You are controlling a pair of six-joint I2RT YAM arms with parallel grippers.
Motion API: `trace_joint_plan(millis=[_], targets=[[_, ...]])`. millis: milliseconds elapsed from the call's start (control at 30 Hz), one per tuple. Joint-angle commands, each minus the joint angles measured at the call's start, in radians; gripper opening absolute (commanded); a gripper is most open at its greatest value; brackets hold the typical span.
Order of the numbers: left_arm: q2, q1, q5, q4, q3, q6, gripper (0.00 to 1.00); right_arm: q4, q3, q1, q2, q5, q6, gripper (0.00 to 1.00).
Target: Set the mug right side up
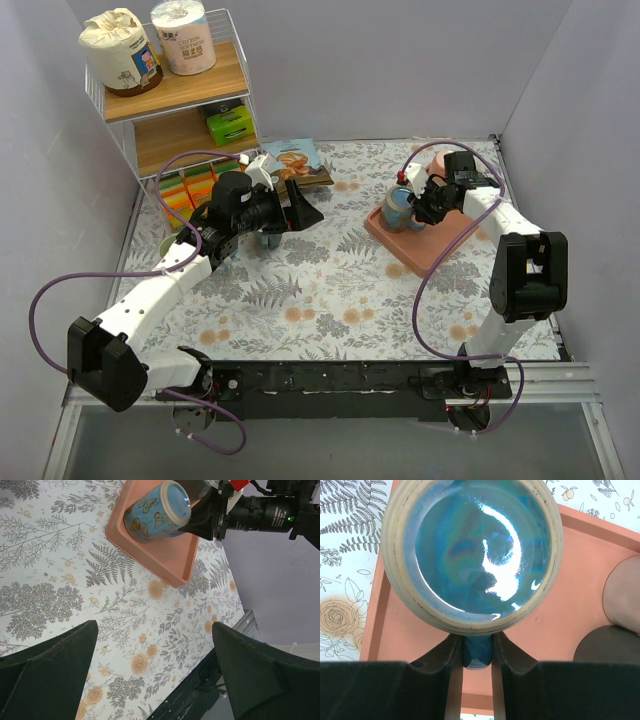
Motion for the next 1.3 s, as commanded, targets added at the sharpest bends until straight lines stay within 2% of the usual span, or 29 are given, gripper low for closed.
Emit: trace_joint_plan(millis=[0, 233, 300, 467, 767, 900, 1033, 1267], targets=[[-0.018, -0.004, -0.005, 0.007, -0.019, -0.001, 0.98, 0.034, -0.023, 0.001, -0.036, 0.083, 0.007, 0.01], [-0.026, -0.004, 0.003, 0.032, -0.036, -0.010, 0.98, 0.077, -0.031, 0.001, -0.149, 0.045, 0.117, 0.01], [-0.030, -0.002, 0.006, 0.041, -0.041, -0.010, 0.98, 0.024, 0.021, 0.000, -0.166, -0.022, 0.151, 0.01], [-0.043, -0.004, 0.003, 0.069, -0.061, -0.012, 0.98, 0.023, 0.035, 0.003, -0.202, -0.048, 0.339, 0.01], [-0.061, -0.004, 0.035, 0.115, -0.096, -0.016, 0.98, 0.121, -0.072, 0.001, -0.347, -0.110, 0.619, 0.01], [-0.060, -0.006, 0.066, 0.142, -0.110, -0.032, 0.98, 0.219, -0.115, 0.003, -0.450, -0.105, 0.836, 0.01], [-0.054, -0.007, 0.108, 0.188, -0.122, -0.055, 0.98, 0.310, -0.172, 0.005, -0.554, -0.125, 0.948, 0.01], [0.012, -0.036, 0.228, 0.380, -0.119, -0.141, 0.98, 0.532, -0.243, 0.026, -0.677, -0.203, 1.221, 0.01]])
